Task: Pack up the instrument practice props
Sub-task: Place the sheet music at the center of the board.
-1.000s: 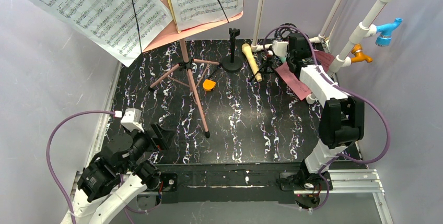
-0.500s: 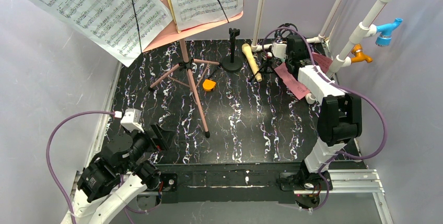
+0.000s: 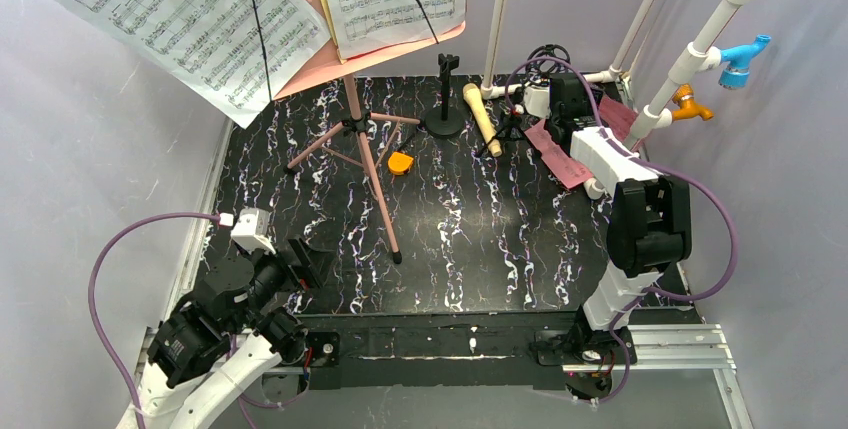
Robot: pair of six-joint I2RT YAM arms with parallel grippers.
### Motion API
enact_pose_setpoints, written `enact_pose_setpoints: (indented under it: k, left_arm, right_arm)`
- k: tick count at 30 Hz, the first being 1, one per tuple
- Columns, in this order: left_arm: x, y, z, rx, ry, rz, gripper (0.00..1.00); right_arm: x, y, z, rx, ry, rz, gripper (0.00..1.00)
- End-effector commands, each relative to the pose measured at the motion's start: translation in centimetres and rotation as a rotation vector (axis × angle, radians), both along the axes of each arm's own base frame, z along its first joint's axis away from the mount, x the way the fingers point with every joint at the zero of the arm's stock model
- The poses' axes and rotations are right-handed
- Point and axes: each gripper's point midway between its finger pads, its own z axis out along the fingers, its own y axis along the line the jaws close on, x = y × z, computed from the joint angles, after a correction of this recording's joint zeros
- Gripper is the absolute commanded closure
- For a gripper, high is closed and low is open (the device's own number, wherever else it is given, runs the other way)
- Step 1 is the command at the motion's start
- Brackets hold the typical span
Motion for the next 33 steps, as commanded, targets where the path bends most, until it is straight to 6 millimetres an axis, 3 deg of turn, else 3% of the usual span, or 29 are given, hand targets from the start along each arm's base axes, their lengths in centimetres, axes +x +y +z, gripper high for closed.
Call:
enact_pose_setpoints:
  k: [1, 7, 12, 19, 26, 33]
  left_arm:
    - [-0.2, 0.4, 1.2, 0.009, -0.024, -0.005, 0.02]
    - [-0.4, -0.3, 2.1, 0.033, -0.034, -0.062, 0.02]
    - [-0.7, -1.5, 4.7, 0.021, -0.136, -0.16, 0.02]
    - [-1.1, -2.1, 9.2, 0.04, -0.284, -0.254, 0.02]
    - [-0.2, -2.3, 12.9, 0.101, -0.324, -0.262, 0.02]
    - [1.4, -0.2, 15.8, 0.184, -0.337, -0.139, 0.02]
  right_arm:
    - [-0.8, -0.3, 1.8, 0.063, -0.056, -0.037, 0.26]
    - [-3.7, 1.5, 1.9, 0.183, 0.032, 0.017, 0.15]
    - [-8.0, 4.7, 1.3, 0.303, 0.176, 0.132, 0.08]
    - [-15.3, 9.6, 0.3, 0.565, 0.376, 0.325, 0.02]
    - [-24.5, 15.6, -1.1, 0.911, 0.627, 0.538, 0.02]
    - [-27.1, 19.0, -3.3, 1.171, 0.715, 0.562, 0.02]
